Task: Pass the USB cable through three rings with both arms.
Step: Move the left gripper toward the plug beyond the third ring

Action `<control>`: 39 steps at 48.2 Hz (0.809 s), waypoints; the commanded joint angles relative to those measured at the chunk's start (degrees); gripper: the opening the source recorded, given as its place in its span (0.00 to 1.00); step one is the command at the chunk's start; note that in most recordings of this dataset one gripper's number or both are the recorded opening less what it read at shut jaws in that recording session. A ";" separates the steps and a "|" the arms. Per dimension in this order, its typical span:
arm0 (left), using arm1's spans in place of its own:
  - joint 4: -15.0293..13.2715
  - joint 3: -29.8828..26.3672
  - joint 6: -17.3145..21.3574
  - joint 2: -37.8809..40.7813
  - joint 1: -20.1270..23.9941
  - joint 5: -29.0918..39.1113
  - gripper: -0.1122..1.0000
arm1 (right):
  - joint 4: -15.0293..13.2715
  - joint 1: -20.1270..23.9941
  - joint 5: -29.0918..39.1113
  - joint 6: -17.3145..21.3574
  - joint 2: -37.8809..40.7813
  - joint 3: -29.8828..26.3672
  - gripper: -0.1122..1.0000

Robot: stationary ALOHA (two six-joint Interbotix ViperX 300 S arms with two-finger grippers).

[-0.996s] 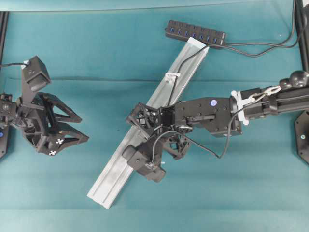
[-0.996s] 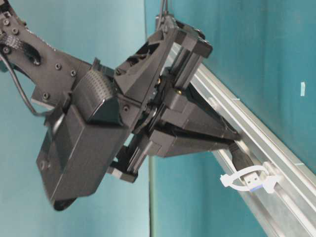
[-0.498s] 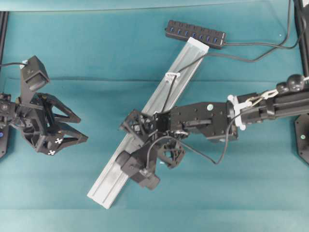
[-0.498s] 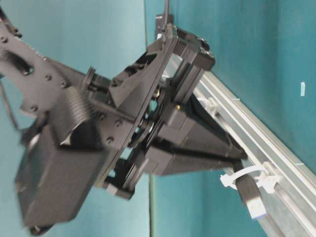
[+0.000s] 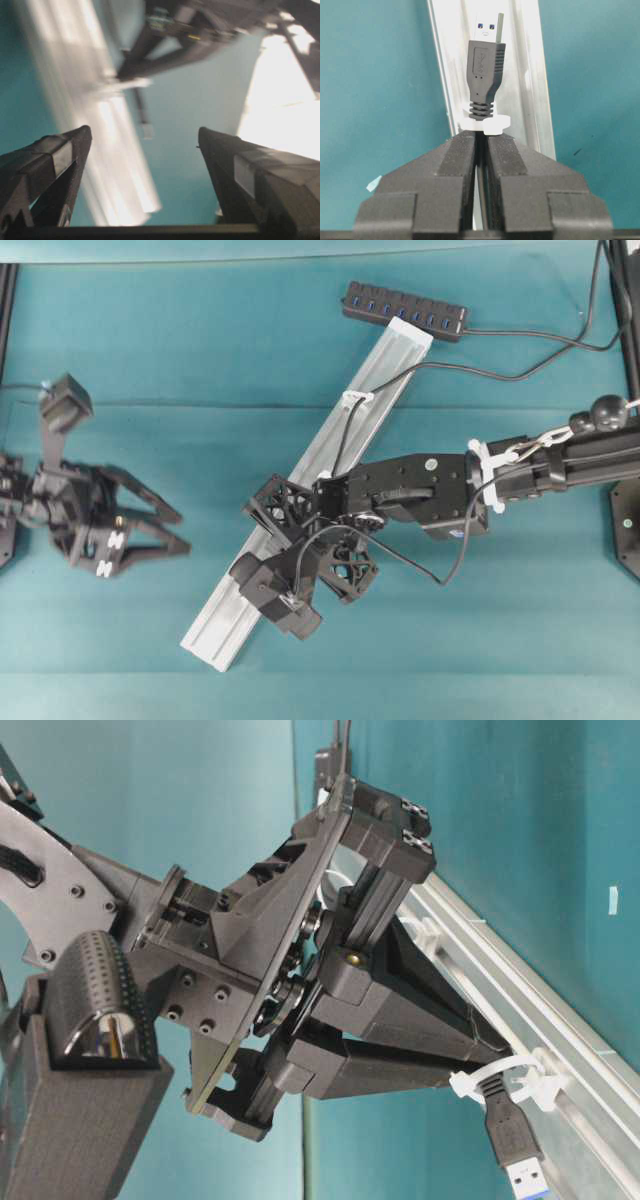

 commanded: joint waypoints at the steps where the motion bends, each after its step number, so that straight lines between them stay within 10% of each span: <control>1: 0.09 -1.76 -0.09 6.15 -0.62 -3.08 0.94 | 0.26 -0.18 -0.18 0.18 0.09 -0.44 0.16; 39: 0.26 -10.20 0.09 26.28 -2.11 -4.31 0.88 | 0.26 -1.23 -0.44 2.11 0.00 -0.53 0.16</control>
